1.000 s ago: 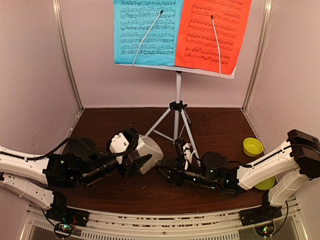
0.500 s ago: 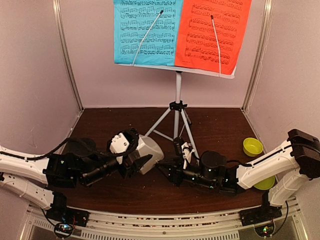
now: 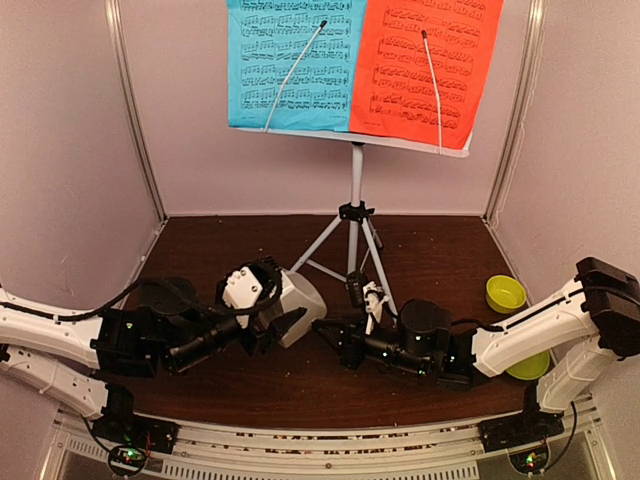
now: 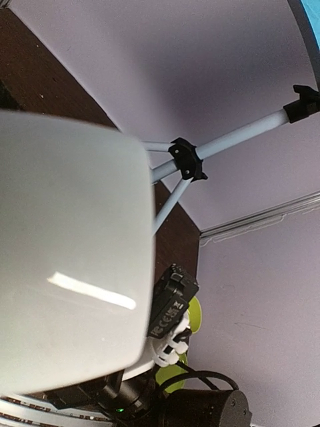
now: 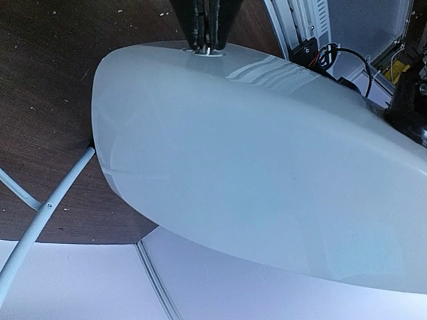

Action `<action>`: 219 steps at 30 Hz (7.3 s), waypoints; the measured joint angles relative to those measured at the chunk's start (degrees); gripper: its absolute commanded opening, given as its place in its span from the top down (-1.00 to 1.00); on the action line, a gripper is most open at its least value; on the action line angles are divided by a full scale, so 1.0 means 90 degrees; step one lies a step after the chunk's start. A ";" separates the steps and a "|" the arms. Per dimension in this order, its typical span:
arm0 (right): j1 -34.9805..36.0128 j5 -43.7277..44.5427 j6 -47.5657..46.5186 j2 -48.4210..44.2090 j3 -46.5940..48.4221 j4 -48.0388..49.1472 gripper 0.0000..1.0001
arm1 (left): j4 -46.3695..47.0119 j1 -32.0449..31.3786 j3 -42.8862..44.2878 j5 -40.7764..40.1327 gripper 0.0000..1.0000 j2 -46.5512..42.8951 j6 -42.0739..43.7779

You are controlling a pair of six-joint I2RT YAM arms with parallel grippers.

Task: Set up the instrument practice props

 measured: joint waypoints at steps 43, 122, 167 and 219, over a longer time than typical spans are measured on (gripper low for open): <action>-0.0984 -0.0877 0.5059 0.1299 -0.1117 0.4141 0.03 | 0.1178 0.0083 -0.0291 0.0029 0.84 0.0500 0.0245; -0.1722 -0.1270 0.0228 -0.0901 0.1348 -0.3385 -0.90 | 0.0816 0.2297 0.0148 0.3449 -0.31 0.1853 -0.1532; -0.1831 -0.1549 0.0680 -0.0325 0.1122 -0.2594 -0.62 | 0.1914 0.2382 -0.0590 0.3847 0.89 0.1749 -0.1212; -0.1989 -0.1817 0.0478 0.0544 0.1144 -0.1163 0.00 | 0.3019 0.1868 -0.0865 0.2871 0.78 0.1943 0.0260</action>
